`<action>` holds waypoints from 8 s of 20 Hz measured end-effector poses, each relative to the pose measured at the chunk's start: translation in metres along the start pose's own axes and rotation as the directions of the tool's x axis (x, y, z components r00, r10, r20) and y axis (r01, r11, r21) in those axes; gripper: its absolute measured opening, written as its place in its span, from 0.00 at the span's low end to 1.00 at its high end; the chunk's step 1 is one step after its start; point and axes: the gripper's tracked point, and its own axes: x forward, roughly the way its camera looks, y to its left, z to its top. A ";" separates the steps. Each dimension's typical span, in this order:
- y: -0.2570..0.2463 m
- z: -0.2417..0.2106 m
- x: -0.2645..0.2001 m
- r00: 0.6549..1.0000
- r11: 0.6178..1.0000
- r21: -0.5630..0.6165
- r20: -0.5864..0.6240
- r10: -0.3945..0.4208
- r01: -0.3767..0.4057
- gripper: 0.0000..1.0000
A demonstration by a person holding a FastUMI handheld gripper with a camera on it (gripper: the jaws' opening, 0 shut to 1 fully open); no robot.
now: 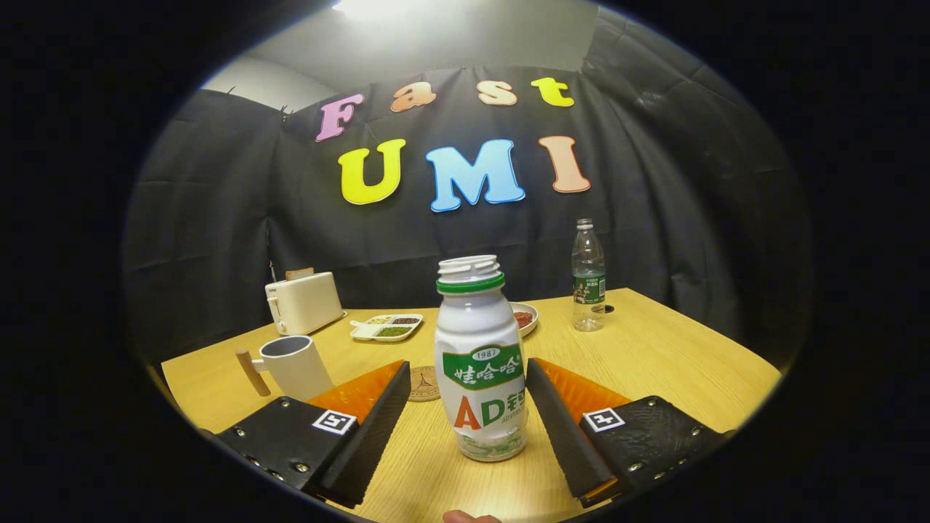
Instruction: Take the bottle from table, then pour the juice into the cup, finally place the bottle on the coaster
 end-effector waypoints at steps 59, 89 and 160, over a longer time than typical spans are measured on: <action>0.100 0.000 0.078 0.985 0.576 -0.802 -0.172 0.028 -0.157 0.72; 0.106 0.009 0.089 0.992 0.169 -0.982 -0.095 -0.079 -0.080 0.72; 0.110 0.045 0.092 0.995 -0.377 -0.924 0.092 -0.043 0.069 0.72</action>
